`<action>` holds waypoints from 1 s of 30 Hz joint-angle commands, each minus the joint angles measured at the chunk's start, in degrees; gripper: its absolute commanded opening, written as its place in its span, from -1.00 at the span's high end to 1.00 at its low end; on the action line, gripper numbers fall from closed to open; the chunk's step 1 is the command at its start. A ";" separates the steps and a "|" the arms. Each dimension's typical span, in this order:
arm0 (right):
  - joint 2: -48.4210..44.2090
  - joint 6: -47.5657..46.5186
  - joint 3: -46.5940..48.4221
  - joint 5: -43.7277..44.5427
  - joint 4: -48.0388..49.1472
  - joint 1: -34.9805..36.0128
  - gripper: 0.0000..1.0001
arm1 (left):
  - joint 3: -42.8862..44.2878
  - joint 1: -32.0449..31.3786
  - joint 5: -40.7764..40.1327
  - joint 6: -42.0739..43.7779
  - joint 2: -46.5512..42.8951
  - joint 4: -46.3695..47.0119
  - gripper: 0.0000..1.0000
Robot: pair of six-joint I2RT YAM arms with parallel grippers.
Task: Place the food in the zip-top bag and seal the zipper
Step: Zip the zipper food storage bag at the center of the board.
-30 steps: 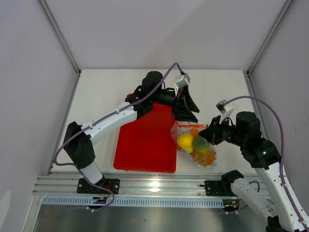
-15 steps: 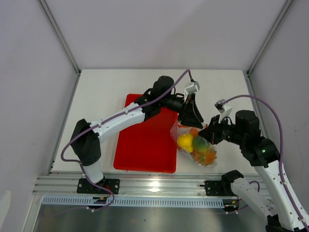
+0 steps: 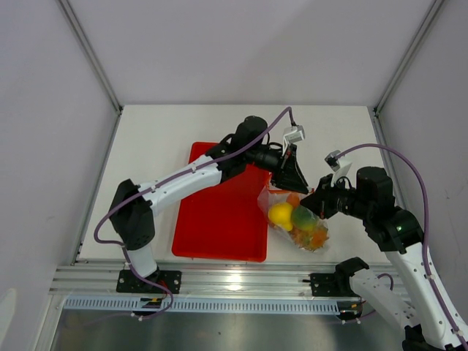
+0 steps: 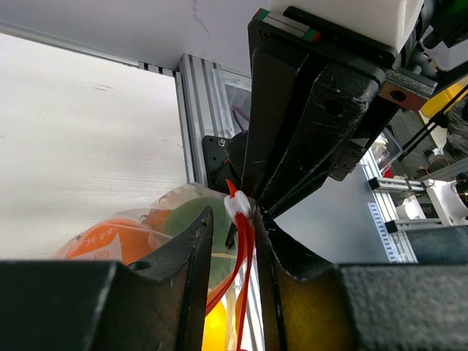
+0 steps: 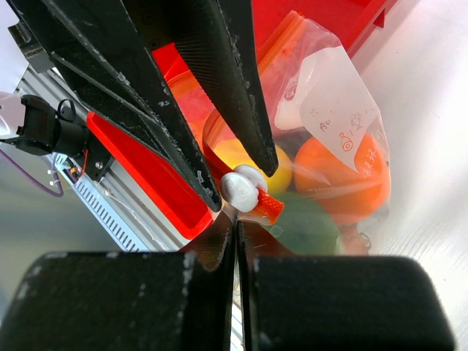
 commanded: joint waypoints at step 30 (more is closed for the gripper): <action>0.22 0.23 2.16 2.51 -0.98 -0.47 0.33 | 2.46 0.51 -0.46 1.94 -0.85 -2.39 0.99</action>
